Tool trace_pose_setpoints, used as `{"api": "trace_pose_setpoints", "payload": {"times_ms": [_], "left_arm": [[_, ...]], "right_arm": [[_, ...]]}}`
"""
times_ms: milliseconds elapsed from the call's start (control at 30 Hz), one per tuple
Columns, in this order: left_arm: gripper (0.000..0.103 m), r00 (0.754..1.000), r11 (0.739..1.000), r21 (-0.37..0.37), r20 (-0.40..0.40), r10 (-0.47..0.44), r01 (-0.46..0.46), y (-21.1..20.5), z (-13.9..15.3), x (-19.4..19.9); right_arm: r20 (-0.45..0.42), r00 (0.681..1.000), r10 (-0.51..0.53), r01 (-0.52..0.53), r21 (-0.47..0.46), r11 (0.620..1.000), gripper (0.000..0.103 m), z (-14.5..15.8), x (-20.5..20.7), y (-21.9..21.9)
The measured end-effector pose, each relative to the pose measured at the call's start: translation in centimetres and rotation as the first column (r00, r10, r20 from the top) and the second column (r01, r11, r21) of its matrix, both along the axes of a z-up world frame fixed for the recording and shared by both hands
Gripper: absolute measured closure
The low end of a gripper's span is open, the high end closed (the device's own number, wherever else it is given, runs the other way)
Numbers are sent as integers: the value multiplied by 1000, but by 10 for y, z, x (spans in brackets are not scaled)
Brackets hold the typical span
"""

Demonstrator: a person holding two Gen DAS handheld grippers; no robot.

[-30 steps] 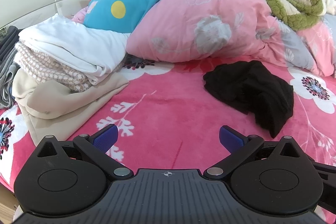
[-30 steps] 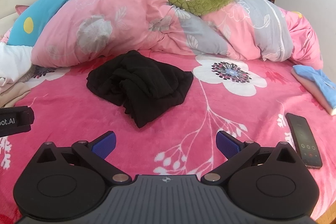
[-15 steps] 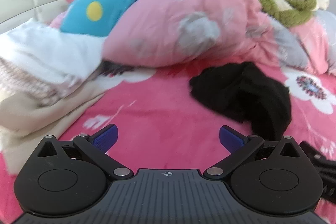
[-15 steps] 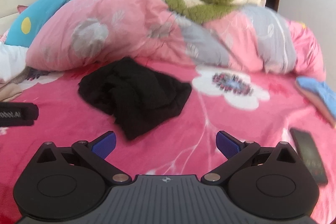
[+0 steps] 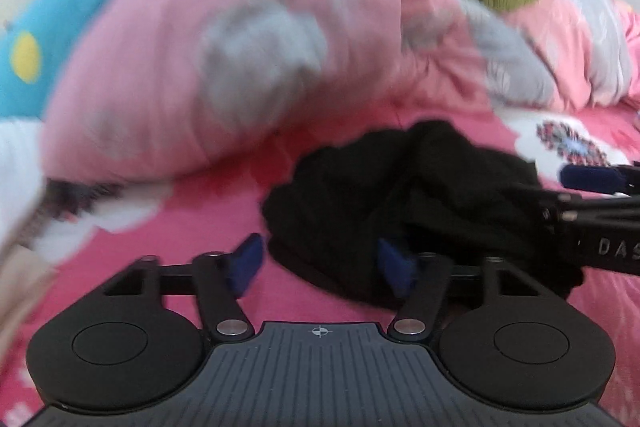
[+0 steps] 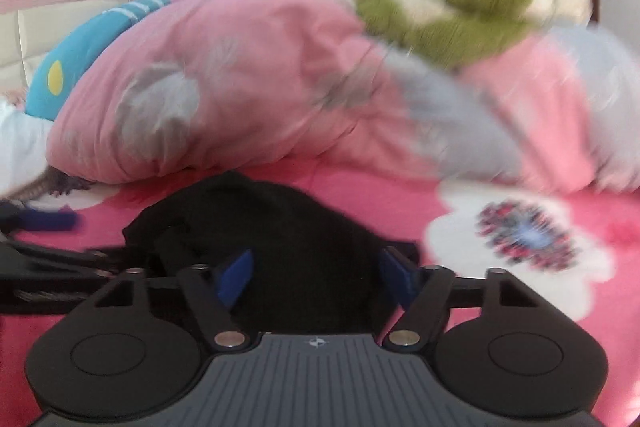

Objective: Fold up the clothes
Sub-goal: 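Grasp the black T-shirt with the left tool while the right tool grasps it too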

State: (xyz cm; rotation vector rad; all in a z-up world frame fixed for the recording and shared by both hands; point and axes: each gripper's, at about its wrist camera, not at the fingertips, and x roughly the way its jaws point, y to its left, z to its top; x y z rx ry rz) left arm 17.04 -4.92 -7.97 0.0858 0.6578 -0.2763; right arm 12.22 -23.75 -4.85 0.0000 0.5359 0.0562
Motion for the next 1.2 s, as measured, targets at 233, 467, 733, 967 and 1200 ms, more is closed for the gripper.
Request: {"api": "trace_pose_setpoints", "payload": {"times_ms": [233,467,733,967,1200], "left_arm": [[89,999,998,-62,-40,-6,4,-4,-6,6],[94,999,993,-114,39,-11,16,21,35,-45],[94,990,982,-176,138,-37,62,82,100,-149],[93,997,977,-204,-49,-67,55,119,79,-205],[52,986,952,-301,-129,-101,58,143,62,-225]], "right_arm": [[-60,996,71,-64,110,992,89,-9,19,-2],[20,999,51,-53,166,985,101,24,-28,-9],[97,987,126,-147,263,954,101,82,-136,-20],[-80,961,266,-230,313,922,101,63,-205,-11],[-226,938,263,-229,167,959,92,47,-231,9]]}}
